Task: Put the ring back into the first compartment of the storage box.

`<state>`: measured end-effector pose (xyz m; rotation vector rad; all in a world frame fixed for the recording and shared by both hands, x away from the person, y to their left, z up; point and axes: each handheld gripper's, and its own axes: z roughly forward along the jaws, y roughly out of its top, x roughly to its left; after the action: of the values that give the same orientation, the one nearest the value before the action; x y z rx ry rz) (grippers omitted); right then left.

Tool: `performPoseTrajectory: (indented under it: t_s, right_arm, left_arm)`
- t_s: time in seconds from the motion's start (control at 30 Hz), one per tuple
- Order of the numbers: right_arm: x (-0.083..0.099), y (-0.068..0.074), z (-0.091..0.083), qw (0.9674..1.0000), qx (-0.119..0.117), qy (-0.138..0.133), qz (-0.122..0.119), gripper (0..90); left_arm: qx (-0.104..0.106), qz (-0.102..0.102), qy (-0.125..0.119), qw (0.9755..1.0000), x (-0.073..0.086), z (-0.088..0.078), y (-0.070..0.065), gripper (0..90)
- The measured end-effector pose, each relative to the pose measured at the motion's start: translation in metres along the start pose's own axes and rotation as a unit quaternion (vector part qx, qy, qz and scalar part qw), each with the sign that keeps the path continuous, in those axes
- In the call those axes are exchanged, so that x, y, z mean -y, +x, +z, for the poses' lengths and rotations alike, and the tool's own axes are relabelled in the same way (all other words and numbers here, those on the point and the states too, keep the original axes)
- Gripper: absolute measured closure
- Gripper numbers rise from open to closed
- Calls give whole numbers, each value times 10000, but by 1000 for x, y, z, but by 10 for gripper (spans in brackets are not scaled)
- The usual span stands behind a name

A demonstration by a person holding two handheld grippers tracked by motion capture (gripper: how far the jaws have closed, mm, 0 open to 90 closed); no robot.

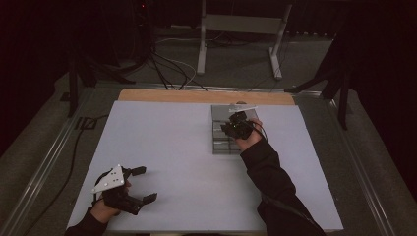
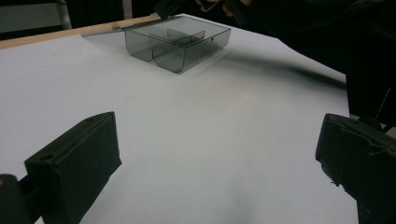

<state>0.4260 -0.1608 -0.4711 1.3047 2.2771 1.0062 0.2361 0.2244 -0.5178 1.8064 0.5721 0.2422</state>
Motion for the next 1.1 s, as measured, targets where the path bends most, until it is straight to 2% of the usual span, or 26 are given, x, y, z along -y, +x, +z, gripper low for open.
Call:
performPoseTrajectory:
  t_s: [0.2,0.33,0.57,0.87,1.1]
  right_arm:
    - [4,-2,10,9999,-23,120,70,723]
    - [6,0,16,9998,2,213,3,722]
    - [7,-2,25,9993,-15,368,93,721]
    - [4,-1,32,9979,-63,645,-23,717]
    - [3,1,34,9972,-61,732,-137,717]
  left_arm:
    - [-1,-5,-17,10000,0,0,0,4]
    - [6,-19,-11,10000,0,0,0,5]
    - [16,-6,-6,10000,0,0,0,5]
    - [17,-21,-17,10000,0,0,0,4]
    - [27,-7,5,10000,0,0,0,4]
